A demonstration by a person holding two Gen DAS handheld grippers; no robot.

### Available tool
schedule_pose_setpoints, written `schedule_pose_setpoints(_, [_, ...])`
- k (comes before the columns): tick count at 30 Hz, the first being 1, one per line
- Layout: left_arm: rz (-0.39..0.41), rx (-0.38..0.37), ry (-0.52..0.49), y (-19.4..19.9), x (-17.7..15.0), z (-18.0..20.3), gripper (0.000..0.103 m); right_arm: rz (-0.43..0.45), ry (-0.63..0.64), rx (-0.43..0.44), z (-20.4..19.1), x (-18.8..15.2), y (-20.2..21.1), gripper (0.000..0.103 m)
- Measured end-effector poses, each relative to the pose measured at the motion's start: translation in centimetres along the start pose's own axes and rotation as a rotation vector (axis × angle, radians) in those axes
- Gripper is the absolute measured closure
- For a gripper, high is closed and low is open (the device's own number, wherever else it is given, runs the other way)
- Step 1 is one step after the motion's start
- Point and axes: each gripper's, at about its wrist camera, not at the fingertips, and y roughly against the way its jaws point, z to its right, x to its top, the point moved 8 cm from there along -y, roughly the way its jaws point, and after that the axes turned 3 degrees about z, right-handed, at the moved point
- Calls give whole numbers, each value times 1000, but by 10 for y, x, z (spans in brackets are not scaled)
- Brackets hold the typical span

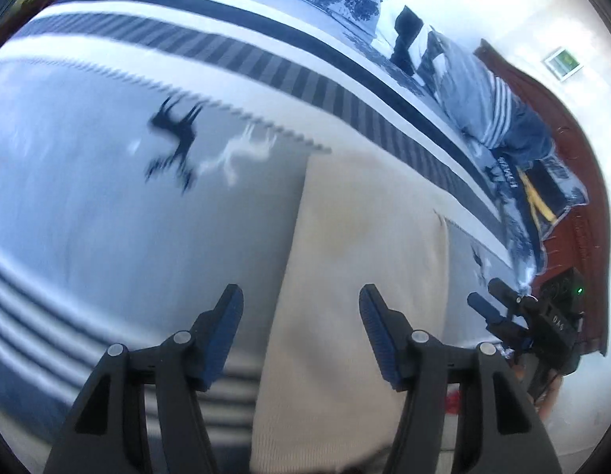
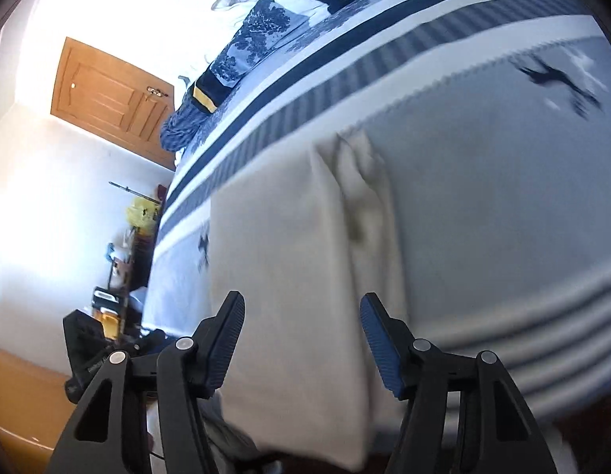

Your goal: Fold small clothes

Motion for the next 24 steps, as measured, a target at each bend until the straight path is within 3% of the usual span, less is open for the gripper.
schedule_pose_setpoints(4, [-77, -42, 24, -42, 33, 16, 43, -32, -37, -20, 2, 49, -39, 37])
schedule_pose_setpoints(8, [-124, -42, 81, -82, 61, 24, 43, -63, -103, -13, 13, 83, -73, 52])
schedule_pose_setpoints(11, [-154, -65, 119, -103, 74, 27, 47, -93, -113, -21, 23, 99, -91, 57])
schedule_pose_setpoints(12, [-157, -65, 117, -105, 76, 27, 57, -108, -108, -35, 25, 100, -98, 63])
schedule_pose_setpoints(13, [-142, -68, 102, -102, 77, 28, 82, -124, -99, -76, 30, 100, -103, 89])
schedule_pose_setpoints(14, [-119, -94, 81, -96, 79, 31, 90, -129, -103, -98, 36, 102, -104, 98])
schedule_pose_setpoints(15, [-96, -126, 61, -89, 80, 33, 97, -110, -124, -69, 38, 105, -98, 98])
schedule_pose_setpoints(18, [-84, -154, 119, -91, 79, 17, 101, -1, -180, 31, 39, 115, -65, 100])
schedule_pose_setpoints(19, [-93, -155, 140, -96, 77, 14, 101, 7, -175, 32, 42, 116, -64, 100])
schedule_pose_setpoints(21, [-85, -154, 167, -97, 75, 15, 100, -43, -155, -46, 55, 111, -82, 100])
schedule_pose_setpoints(24, [-60, -110, 81, -82, 72, 23, 99, -55, -158, -62, 56, 105, -88, 97])
